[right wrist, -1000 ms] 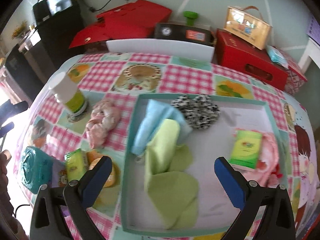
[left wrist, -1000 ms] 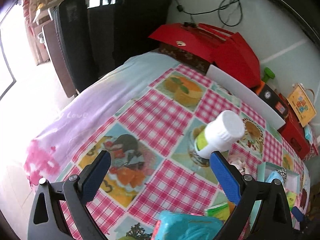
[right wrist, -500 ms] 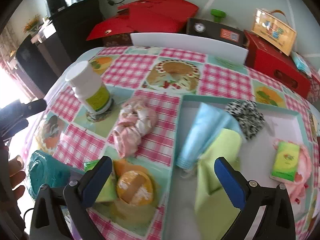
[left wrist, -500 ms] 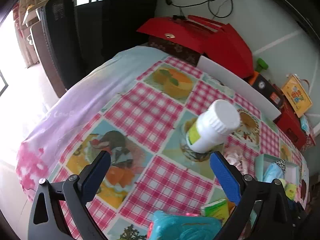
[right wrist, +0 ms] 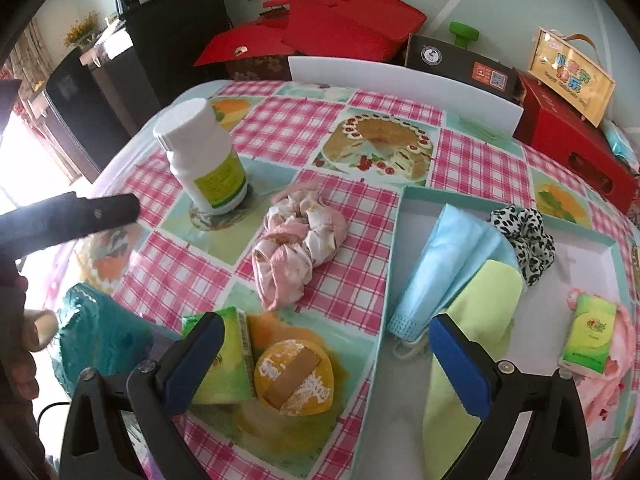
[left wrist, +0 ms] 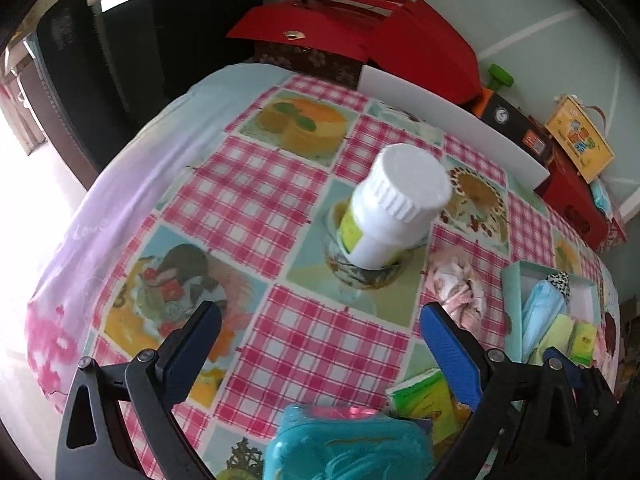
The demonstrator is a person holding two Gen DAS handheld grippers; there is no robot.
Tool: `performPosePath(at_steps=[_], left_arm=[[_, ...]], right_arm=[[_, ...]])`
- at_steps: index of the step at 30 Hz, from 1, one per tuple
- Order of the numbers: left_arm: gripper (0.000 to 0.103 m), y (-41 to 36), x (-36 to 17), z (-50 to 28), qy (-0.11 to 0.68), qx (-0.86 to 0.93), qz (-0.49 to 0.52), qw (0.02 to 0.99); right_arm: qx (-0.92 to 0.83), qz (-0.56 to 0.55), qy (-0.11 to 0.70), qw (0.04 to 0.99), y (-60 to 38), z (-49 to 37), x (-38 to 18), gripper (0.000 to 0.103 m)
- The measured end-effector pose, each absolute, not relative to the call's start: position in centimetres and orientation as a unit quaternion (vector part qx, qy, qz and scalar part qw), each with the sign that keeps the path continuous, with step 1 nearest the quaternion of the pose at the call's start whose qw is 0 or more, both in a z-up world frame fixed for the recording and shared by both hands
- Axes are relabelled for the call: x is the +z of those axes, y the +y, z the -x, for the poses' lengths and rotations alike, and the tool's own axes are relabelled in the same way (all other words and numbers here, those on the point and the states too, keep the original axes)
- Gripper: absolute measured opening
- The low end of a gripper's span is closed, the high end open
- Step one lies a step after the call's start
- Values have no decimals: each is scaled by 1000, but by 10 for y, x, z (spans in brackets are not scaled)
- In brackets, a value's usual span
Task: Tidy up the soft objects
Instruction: 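Move both tools back over the remaining items beside the tray, then close the right tool on the orange round pad and lift it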
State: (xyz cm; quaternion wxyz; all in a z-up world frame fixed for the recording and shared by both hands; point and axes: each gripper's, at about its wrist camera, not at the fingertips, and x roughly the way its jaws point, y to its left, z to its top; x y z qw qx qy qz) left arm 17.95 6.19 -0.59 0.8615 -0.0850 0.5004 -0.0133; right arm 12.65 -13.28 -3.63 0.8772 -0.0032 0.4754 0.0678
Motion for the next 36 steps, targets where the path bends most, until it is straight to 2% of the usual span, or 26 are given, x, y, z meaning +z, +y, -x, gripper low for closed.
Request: performPosePath(at_steps=[2,11,17,19,23,36], left_arm=[[99,57,-8,-182,506,-17,81,858],[99,51,-15,-191,519,-32,90,849],[99,61,-16,-189,521,-26,108,846],[99,64,-15,-188,520,-22,108,847],[99,63,-12,-188,517,-33,113,848],[99,65,-13,-188,520,-37,120,845]], right_arm=[[73,4,471,879,-131,-127,-36,103],[81,26,465,881,-121,-133,-35,86],[100,41,482,869,-113,-123,-42,81],[107,51,487,865,-111,-117,-44,77],[114,72,501,855,-107,-109,-51,63],[122,114,519,838,-108,-100,-61,58]])
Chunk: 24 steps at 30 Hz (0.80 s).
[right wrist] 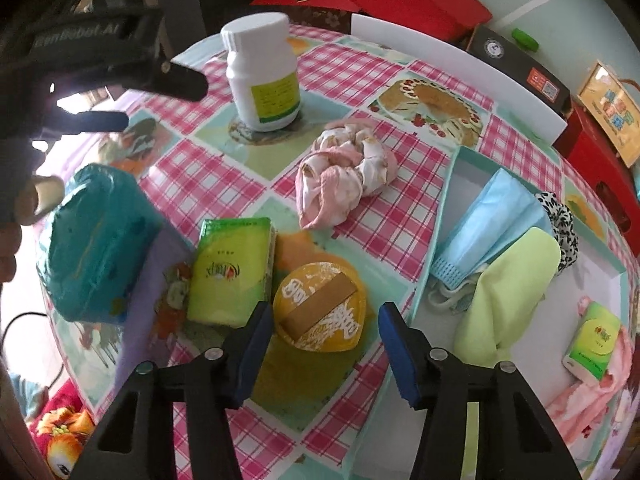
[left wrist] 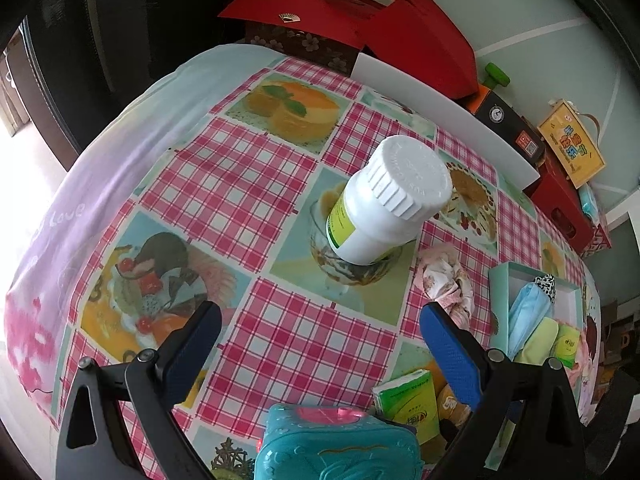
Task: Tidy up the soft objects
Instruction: 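Close the right tool on the orange round pad and lift it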
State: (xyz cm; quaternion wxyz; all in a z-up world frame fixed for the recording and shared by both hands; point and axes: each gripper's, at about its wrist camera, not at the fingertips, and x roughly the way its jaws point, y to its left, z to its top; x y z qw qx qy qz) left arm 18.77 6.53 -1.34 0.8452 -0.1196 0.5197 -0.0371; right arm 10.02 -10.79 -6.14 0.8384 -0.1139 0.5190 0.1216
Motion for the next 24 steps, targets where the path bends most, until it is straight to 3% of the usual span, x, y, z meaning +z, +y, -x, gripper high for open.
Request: performPosePath(at_steps=[13,18,24], left_arm=[[99,58,-15,-188,523,-43,112,844],[99,55,-15,-188,523,-48,109,844],[99,51,-14,-189,521,-54,106,845]], right_arm=[[124,137,527,829,-96,-102,-73,55],[140,130,524,830,-93,-102,-73,40],[135,111,514,840,-99,-101,-66,33]])
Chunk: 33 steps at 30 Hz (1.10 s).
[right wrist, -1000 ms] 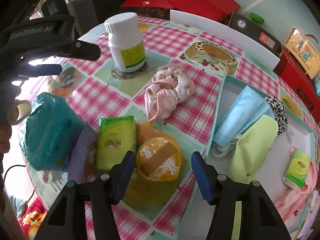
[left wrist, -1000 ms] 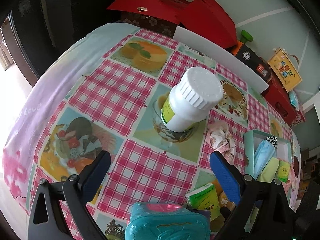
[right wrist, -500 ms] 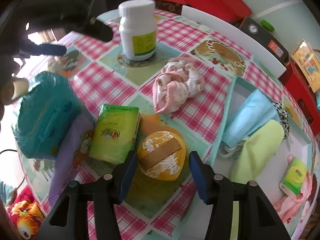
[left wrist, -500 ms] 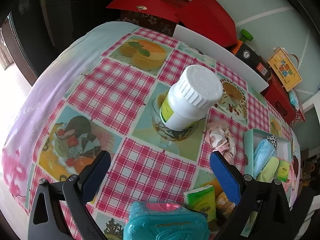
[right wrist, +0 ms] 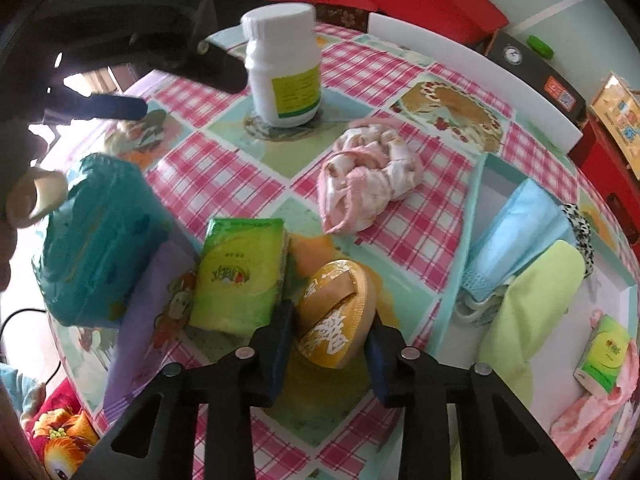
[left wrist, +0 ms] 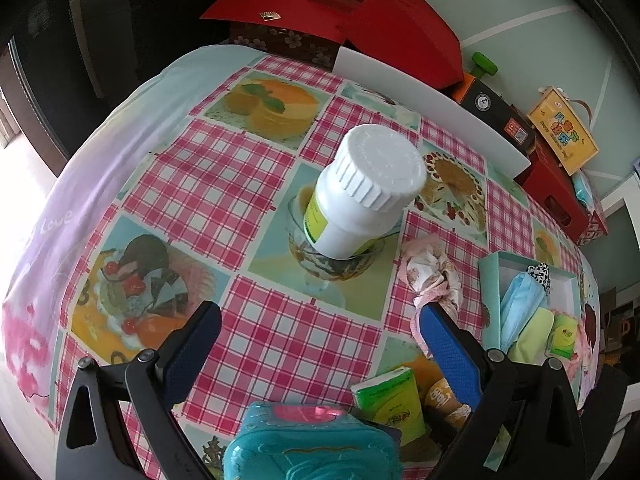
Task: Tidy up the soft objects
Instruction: 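Close the right tool on the orange round pad and lift it, then grasp the pink floral scrunchie with the left tool while the right tool holds the orange pad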
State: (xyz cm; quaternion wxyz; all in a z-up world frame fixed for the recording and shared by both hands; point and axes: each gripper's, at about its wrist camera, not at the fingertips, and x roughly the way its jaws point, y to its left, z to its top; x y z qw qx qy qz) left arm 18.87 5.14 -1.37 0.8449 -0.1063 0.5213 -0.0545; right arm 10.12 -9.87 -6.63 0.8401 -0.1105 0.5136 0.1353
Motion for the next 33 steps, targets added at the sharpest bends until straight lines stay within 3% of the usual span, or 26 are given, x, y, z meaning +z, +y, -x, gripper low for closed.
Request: performPosePath(at_steps=[22,26,33], left_arm=[[98,-35,-12,-197,515,-111,35,850],[83,-56,-22,-198,523,-115,5,844],[74,-75,-40,-206,540,-98,-28,836]], right_arm=[[36,10,447,894,-195,-95,-7,34],[25,-8,442,897,-212,-93,-3,34],[20,-23,436,899,-229,-89,-1,34]])
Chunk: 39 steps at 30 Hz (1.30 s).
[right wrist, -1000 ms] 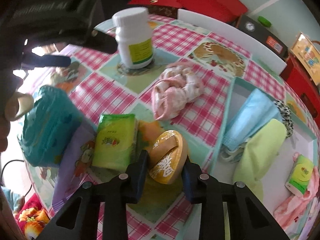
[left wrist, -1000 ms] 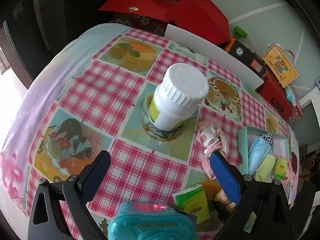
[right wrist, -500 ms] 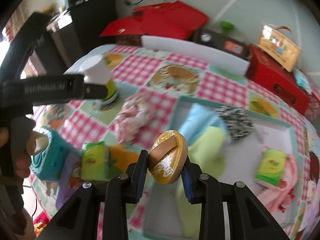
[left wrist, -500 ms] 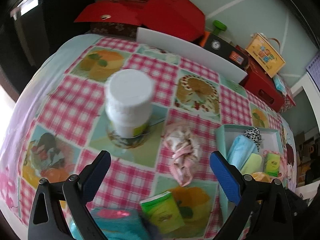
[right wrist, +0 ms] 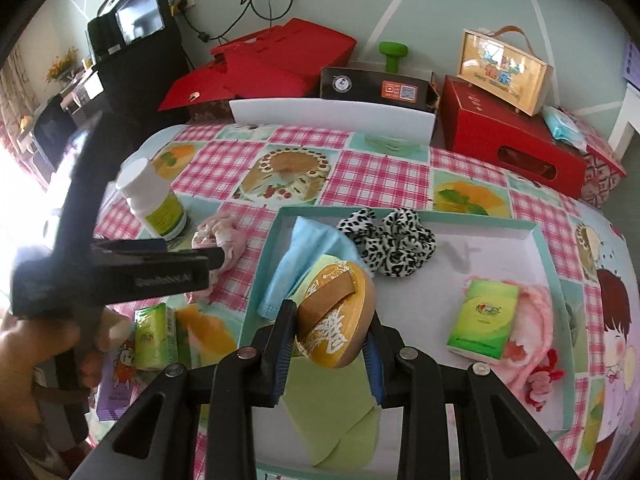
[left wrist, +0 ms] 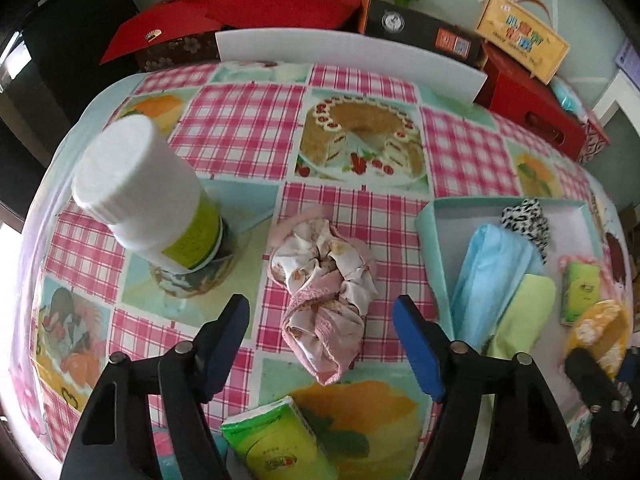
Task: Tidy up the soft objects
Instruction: 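Grasp the pink floral scrunchie with the left tool while the right tool holds the orange pad, then carry the scrunchie and orange pad over the white tray with both tools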
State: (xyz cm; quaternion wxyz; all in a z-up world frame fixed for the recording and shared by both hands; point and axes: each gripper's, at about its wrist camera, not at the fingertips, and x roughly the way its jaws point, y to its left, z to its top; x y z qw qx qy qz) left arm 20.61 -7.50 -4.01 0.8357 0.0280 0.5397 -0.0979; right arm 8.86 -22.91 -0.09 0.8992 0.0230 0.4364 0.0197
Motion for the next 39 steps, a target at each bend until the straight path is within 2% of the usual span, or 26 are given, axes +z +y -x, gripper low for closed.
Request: performPosePath(at_steps=[1,3,9,15,23,39], left_arm=[[73,-76,-43,-207,542,-96,-30,834],[61,-77,-47,-209,547,-97,-28,831],[40,-77,-56,-213,554,-97,-26,826],[29,-77,-57,-211,553,-97,-27,827],[24,-78,-56,-210,550,-96,-25,829],[24,-59,-24,-199,520,-105,5,848]], right_arm=[[19,-25,436,899,-230,-88,-1,34],[17,-30,438,898,-233,-88,-2,34],[12,-37,439,898,-240,-88,-2,34],[12,-42,436,899,-243,-86,-1,34],[10,-48,437,898,-248,-86,-1,33],[2,-56,439,897,-251,-86,-2,34]])
